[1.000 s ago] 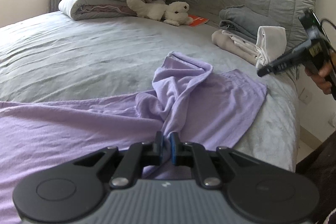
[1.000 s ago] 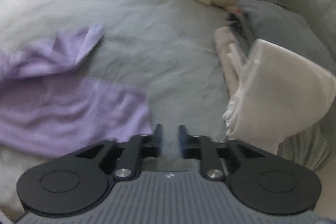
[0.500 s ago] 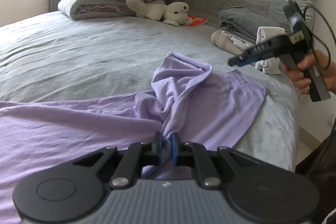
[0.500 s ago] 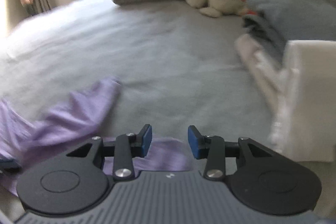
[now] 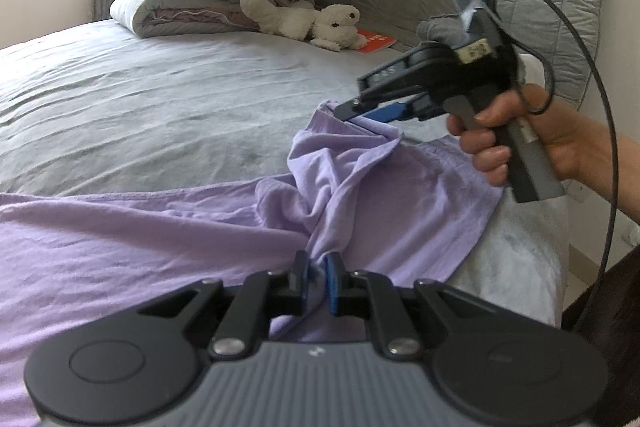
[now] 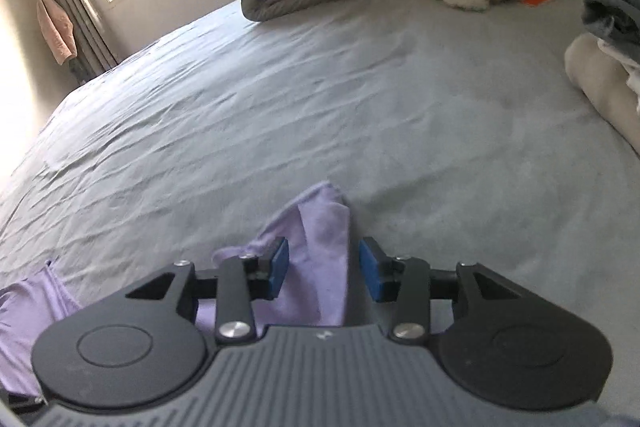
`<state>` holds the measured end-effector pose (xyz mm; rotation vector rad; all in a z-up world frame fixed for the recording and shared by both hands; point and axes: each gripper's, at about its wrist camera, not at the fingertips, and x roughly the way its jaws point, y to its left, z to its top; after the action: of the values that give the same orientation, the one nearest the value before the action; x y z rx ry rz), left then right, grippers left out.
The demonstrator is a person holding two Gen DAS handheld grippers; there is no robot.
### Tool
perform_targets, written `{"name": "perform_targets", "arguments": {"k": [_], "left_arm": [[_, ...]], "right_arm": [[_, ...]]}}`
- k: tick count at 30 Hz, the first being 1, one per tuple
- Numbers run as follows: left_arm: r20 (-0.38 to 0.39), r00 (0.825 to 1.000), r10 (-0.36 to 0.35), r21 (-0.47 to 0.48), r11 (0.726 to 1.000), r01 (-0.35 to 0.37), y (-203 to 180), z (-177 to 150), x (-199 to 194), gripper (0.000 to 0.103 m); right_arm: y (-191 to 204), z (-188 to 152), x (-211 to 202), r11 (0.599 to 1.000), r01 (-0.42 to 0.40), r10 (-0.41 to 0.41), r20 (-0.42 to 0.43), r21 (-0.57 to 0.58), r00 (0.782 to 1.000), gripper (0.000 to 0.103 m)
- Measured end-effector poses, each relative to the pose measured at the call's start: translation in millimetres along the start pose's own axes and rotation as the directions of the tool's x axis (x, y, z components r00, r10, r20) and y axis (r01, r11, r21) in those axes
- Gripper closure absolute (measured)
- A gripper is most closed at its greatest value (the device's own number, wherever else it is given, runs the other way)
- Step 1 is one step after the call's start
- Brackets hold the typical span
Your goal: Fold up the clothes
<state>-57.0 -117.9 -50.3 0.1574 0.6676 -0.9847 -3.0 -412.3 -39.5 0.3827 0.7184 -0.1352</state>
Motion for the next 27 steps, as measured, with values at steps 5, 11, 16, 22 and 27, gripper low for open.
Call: {"name": "perform_targets", "arguments": {"k": [5,11,16,22,27], "left_arm": [[0.009,1.000,0.006,-0.019,1.000,-0.005,1,2,-1,0.097],[0.084,0.996,0.004,-0.039,0.999,-0.001,2,9,-19,0.099],[0.136,0.991,-0.004,-0.028,1.000,0.008,2,11,-34,0.099],[0.128,0.991,-0.046,0.009,0.999,0.046,-4,10,-40,0.099],[0.067,0.995,-0.075,0.058,0.996,0.071,-13,4,-37,0.100]], "right_arm": [[-1,4,4,0.999,0.019,-0.020,0.028,0.026,0.999,0.096],[2,20,-32,0.998,0.046,-0.050,0.153,0.030,0.987,0.096],[2,33,-78,0.997,0.071,-0.075,0.259,0.024,0.963,0.096],[11,36,-118,0.992,0.125,-0.111,0.294,-0.030,0.949,0.096],[10,10,-133,0.976,0.203,-0.175,0.269,-0.078,0.947,0.096]]}}
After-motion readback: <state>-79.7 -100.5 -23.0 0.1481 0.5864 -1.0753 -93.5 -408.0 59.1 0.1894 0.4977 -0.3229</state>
